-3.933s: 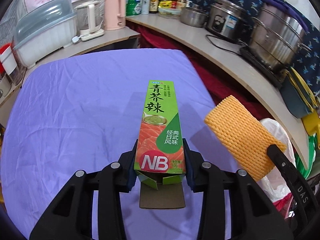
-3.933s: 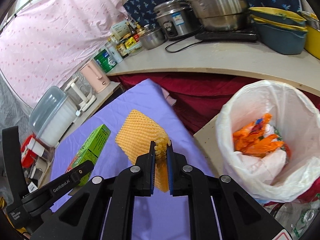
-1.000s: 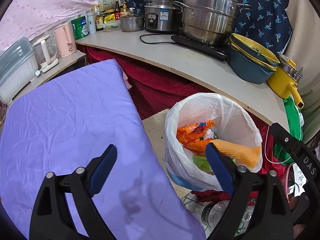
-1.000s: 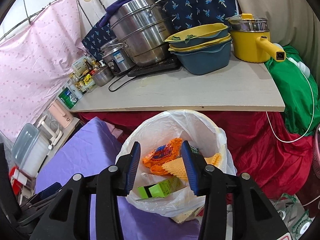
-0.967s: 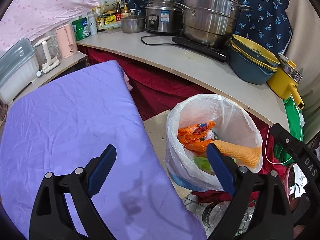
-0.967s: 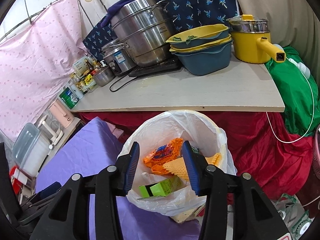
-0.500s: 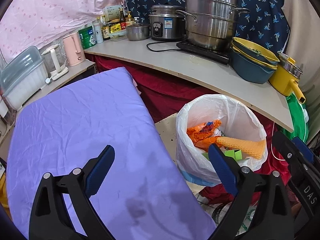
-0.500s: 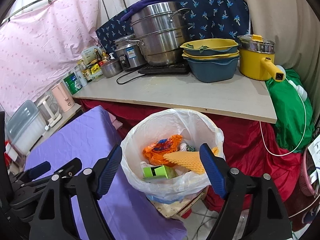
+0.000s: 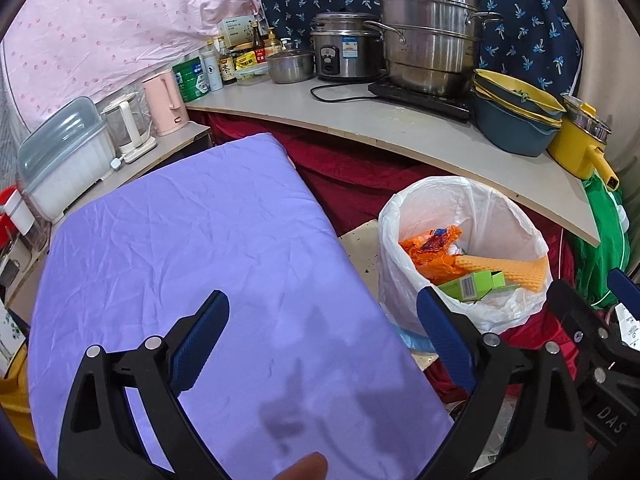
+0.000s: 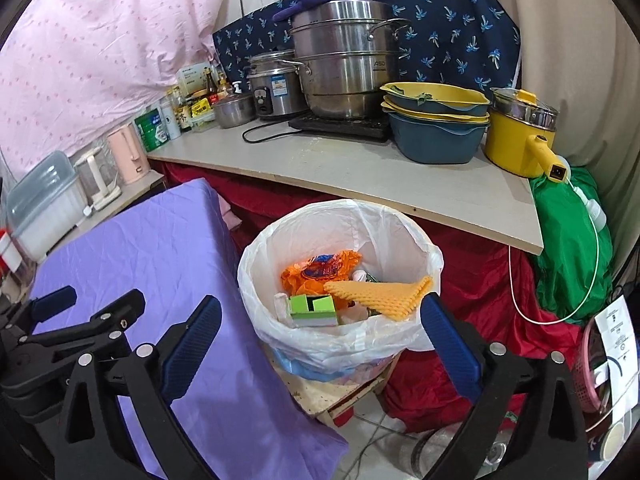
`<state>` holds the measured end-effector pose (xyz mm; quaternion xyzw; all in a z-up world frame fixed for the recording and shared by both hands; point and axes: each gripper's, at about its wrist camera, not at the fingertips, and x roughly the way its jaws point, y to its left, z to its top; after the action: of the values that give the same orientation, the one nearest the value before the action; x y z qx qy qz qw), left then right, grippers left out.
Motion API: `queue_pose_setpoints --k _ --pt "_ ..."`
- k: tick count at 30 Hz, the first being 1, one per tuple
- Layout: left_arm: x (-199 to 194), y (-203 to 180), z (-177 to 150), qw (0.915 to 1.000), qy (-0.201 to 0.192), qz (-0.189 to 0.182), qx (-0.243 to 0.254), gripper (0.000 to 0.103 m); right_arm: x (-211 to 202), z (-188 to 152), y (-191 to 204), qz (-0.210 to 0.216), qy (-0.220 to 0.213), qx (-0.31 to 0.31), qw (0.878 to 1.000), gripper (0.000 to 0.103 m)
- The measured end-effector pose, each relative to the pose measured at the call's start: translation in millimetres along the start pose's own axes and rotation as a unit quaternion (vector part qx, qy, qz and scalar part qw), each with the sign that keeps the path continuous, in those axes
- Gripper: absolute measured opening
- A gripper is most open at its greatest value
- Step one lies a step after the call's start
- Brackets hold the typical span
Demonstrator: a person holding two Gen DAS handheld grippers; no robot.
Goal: Collect trash
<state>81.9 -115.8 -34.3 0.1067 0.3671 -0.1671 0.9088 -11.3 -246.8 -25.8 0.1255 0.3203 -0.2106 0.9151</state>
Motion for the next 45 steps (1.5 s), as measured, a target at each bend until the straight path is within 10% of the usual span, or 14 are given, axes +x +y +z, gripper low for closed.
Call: queue_pose_setpoints --k 45 --pt "-7.4 20.8 -34.4 0.9998 0.011 0.01 -0.013 0.09 -3.8 -30.6 10.8 0.001 0.023 -0.022 0.999 0.096"
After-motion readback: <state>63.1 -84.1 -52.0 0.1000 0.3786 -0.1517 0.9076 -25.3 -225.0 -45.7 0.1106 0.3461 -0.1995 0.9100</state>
